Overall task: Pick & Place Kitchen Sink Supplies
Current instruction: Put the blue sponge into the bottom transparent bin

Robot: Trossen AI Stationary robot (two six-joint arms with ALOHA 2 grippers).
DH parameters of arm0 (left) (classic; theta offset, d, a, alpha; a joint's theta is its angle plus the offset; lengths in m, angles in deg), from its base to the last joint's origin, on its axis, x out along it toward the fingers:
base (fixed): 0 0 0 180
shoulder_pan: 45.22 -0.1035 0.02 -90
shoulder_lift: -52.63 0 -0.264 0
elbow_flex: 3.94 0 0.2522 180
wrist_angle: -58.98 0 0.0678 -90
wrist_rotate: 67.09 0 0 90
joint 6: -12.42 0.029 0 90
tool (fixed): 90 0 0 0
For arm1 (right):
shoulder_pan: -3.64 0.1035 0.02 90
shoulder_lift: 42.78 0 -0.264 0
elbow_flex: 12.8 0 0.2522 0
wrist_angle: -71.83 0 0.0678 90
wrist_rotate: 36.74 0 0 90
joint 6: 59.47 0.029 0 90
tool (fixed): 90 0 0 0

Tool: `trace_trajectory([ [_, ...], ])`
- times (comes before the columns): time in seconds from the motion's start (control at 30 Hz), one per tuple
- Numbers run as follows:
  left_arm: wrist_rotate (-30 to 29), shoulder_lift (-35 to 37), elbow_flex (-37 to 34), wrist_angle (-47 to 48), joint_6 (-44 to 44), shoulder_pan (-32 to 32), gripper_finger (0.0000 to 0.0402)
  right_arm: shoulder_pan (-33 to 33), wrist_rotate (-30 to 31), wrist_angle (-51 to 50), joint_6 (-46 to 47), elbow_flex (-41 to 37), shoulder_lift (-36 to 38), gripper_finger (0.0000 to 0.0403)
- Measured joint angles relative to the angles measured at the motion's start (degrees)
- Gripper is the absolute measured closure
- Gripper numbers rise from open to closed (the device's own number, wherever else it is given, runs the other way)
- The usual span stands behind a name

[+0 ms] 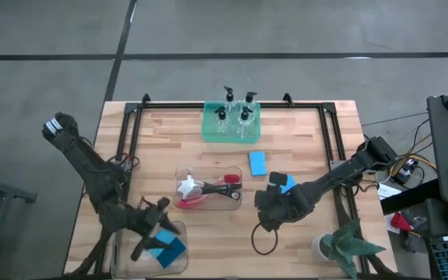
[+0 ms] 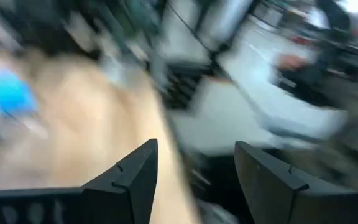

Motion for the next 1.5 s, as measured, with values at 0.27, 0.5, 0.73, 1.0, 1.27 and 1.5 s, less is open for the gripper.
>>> trace_trajectory([
  [0.27,-13.90,-7.20,-0.07,-19.69,26.78,-2.90,0.0197,-0.20,-6.45,-0.25,-0.99,-8.07,-0.09,0.0298],
  [0.5,-13.70,-12.36,-0.07,-31.28,36.40,-7.98,0.0197,-0.48,-7.86,-0.18,-0.16,-14.83,-0.11,0.0309],
  [0.73,-13.72,-13.15,-0.07,-31.61,35.97,-10.61,0.0197,-0.99,-7.24,3.71,-2.70,-19.47,-0.11,0.0320],
  [1.0,-13.61,-13.15,-0.07,-31.45,36.00,-10.61,0.0197,-3.58,-5.03,6.75,-3.16,-23.16,-0.11,0.0331],
  [1.27,-13.57,-13.15,-0.07,-31.13,36.23,-10.61,0.0197,-6.14,-4.50,10.72,-1.44,-24.27,0.02,0.0385],
  [1.5,-13.52,-13.15,-0.07,-30.98,36.26,-10.61,0.0197,-6.11,-6.59,10.86,-0.18,-21.25,-0.16,0.0395],
])
